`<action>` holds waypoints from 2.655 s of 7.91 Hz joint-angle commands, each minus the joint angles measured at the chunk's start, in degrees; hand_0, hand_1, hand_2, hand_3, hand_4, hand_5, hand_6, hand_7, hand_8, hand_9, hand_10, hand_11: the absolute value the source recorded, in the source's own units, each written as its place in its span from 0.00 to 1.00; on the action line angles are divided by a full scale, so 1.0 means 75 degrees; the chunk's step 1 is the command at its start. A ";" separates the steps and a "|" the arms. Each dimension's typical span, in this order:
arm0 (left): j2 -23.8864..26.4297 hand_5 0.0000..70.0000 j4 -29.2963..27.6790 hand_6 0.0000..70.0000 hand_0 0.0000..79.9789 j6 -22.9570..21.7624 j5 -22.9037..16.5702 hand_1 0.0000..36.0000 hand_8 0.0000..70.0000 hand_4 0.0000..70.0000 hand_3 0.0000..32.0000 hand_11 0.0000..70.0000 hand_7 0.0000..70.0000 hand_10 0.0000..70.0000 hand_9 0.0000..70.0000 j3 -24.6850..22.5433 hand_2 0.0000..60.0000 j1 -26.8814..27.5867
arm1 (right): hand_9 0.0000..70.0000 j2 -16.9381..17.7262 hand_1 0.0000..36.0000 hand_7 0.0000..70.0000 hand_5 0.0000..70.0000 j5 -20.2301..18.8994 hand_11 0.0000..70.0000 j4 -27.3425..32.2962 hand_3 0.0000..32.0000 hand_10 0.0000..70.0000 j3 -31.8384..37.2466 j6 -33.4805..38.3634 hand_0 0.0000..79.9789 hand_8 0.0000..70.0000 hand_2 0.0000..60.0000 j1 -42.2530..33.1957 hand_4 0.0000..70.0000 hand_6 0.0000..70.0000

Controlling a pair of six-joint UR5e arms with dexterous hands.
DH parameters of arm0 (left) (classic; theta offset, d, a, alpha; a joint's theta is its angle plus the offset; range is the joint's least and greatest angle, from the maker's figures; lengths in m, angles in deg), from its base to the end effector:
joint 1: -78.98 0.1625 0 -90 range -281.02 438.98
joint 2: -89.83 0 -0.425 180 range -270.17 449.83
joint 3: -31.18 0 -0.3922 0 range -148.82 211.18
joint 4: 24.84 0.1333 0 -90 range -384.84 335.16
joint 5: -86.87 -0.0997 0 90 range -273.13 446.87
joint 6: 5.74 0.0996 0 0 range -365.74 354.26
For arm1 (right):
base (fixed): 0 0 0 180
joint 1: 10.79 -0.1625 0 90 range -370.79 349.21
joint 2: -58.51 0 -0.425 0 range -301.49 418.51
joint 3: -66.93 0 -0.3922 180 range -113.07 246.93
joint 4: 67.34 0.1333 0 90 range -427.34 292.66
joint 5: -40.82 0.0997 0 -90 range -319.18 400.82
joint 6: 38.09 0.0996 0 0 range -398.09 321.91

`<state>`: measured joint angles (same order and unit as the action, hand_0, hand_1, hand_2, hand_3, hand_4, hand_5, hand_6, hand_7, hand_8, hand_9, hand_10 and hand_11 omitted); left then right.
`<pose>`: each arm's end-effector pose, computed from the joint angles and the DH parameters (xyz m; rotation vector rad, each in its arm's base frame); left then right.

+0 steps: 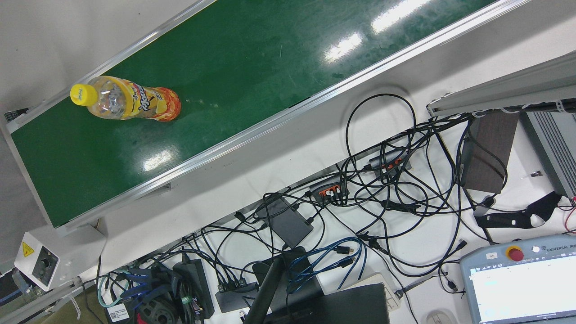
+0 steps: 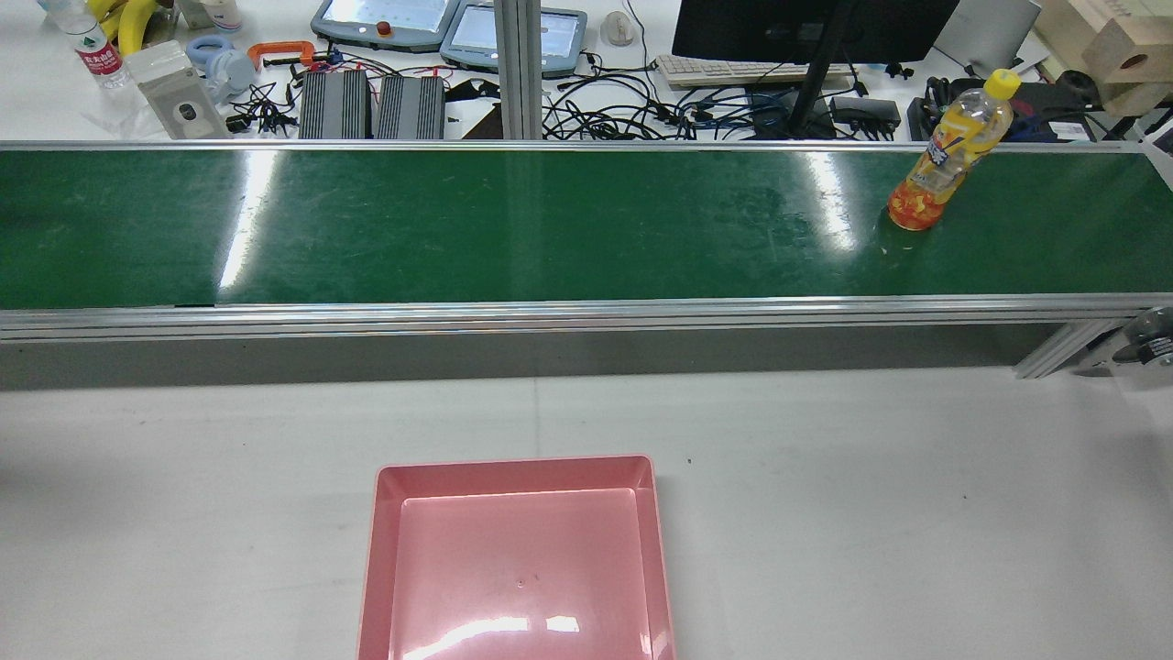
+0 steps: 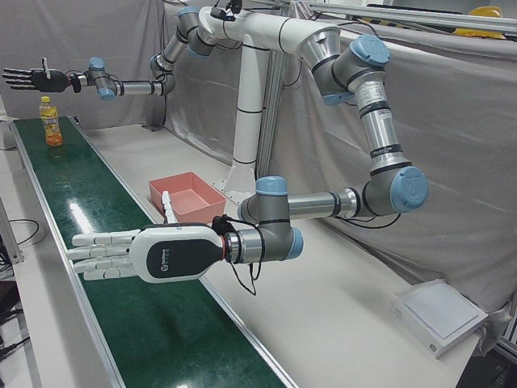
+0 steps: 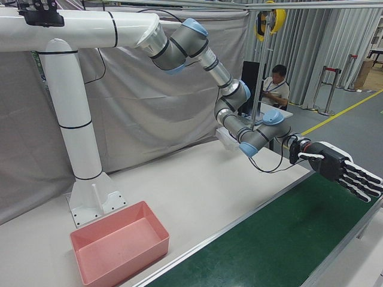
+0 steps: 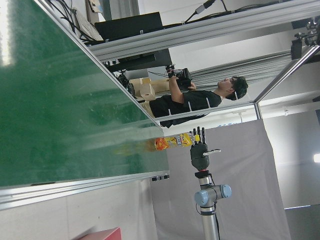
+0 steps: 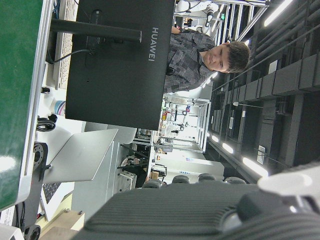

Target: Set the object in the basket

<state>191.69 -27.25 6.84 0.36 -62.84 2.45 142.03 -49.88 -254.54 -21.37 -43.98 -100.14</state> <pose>0.0020 -0.6065 0.5346 0.0340 2.3842 -1.6948 0.1260 -0.5356 0.6559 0.0832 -2.1117 2.2002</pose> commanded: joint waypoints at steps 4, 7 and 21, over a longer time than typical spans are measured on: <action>-0.0070 0.06 0.0006 0.00 0.56 -0.0155 0.0015 0.27 0.00 0.00 0.00 0.09 0.00 0.05 0.01 0.0056 0.02 -0.0074 | 0.00 0.0019 0.00 0.00 0.00 0.0000 0.00 0.0012 0.00 0.00 0.0102 -0.0012 0.00 0.00 0.00 0.0007 0.00 0.00; -0.0094 0.06 -0.0018 0.00 0.57 -0.0260 0.0027 0.29 0.00 0.00 0.00 0.09 0.00 0.05 0.01 -0.0026 0.01 -0.0039 | 0.00 0.0031 0.00 0.00 0.00 0.0000 0.00 0.0012 0.00 0.00 0.0102 -0.0012 0.00 0.00 0.00 0.0007 0.00 0.00; -0.0633 0.07 -0.0147 0.00 0.56 -0.0448 0.0027 0.28 0.00 0.00 0.00 0.09 0.00 0.05 0.00 -0.0354 0.02 -0.0004 | 0.00 0.0031 0.00 0.00 0.00 0.0000 0.00 0.0000 0.00 0.00 0.0102 0.0000 0.00 0.00 0.00 0.0007 0.00 0.00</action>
<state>188.15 -28.44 3.61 0.60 -65.14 2.19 142.26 -49.88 -254.49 -20.61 -44.07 -100.08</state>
